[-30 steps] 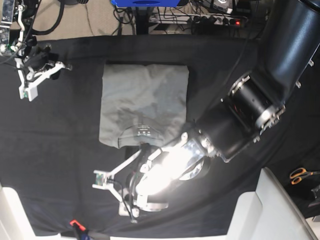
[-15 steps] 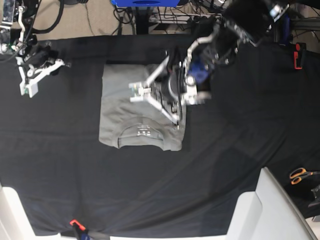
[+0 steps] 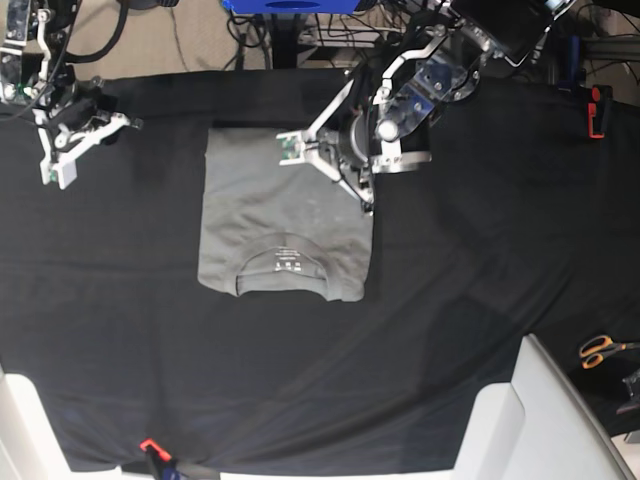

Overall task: Fold the T-shirt properly
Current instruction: 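Release the bundle and lift the left gripper away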

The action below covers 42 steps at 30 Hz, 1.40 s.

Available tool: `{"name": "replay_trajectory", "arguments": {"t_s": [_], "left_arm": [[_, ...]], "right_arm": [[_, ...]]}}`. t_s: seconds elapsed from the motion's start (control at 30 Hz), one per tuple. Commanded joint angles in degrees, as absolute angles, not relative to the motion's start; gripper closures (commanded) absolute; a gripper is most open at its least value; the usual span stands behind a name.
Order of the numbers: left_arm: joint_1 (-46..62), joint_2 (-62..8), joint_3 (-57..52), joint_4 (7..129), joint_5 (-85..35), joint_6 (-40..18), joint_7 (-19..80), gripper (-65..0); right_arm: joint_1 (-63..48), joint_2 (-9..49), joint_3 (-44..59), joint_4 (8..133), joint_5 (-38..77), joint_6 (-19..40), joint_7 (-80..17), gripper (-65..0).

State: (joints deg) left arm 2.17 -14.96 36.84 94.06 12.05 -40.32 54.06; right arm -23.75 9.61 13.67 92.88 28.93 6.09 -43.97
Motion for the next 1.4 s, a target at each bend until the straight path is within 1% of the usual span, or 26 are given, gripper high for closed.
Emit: {"name": "replay_trajectory", "arguments": {"t_s": [0.0,0.27,0.33,0.4,0.47,0.53,0.63,0.8,0.9,1.1,1.2,1.3,1.37], "left_arm": [[2.51,-15.6,36.7,95.08,12.0,-40.0,54.02,0.0],[4.97,-16.75,36.62,95.43,11.82,-40.0,54.02,0.0],[5.14,-16.84,36.26,97.54,12.09,-40.0,54.29,0.0],[6.11,-16.84,32.48,102.55,12.09,-40.0,54.46,0.0],[8.31,-16.84,26.07,107.47,12.18,-40.0,54.55,0.0],[10.86,-17.01,18.59,109.58,12.35,-40.0,54.55,0.0],[15.43,-19.03,9.19,108.62,12.35,-40.0,54.2,0.0],[22.9,-20.53,-3.82,106.77,12.26,-40.0,53.85,0.0],[26.68,-20.35,-10.77,106.24,12.26,-40.0,50.33,0.0],[31.16,-20.35,-19.03,100.7,12.26,-40.0,40.13,0.0],[31.96,-20.09,-21.67,97.54,12.26,-40.0,35.65,0.0],[32.4,-20.09,-22.46,96.92,12.26,-40.0,34.68,0.0],[32.57,-20.09,-22.46,96.75,12.26,-40.0,34.77,0.0]], "right_arm": [[-23.87,10.24,14.02,93.93,29.32,6.46,-43.21,-0.2],[-23.78,10.24,13.58,94.02,29.32,6.55,-43.21,-0.2],[-23.69,10.24,13.49,94.11,29.32,6.55,-43.21,-0.2],[-23.69,10.24,13.41,95.43,29.32,6.64,-43.21,-0.2],[-23.78,10.24,11.21,98.24,29.32,6.64,-43.21,-0.2],[-23.87,11.03,7.96,101.58,29.32,6.64,-43.21,-0.2],[-23.52,11.65,1.27,104.84,29.32,6.55,-43.3,-0.2],[-20.35,11.65,-8.13,104.84,29.32,6.2,-43.3,-0.2],[-18.59,11.65,-12.26,104.84,29.23,6.2,-43.3,-0.2],[-13.85,11.03,-16.57,98.15,29.41,6.2,-43.12,-0.2],[-13.76,10.15,-17.01,95.43,29.41,6.2,-40.13,-0.2],[-14.02,10.33,-16.75,92.09,29.41,6.29,-37.85,-0.2],[-14.11,11.65,-16.57,89.63,29.41,6.37,-37.49,-0.2]]}}
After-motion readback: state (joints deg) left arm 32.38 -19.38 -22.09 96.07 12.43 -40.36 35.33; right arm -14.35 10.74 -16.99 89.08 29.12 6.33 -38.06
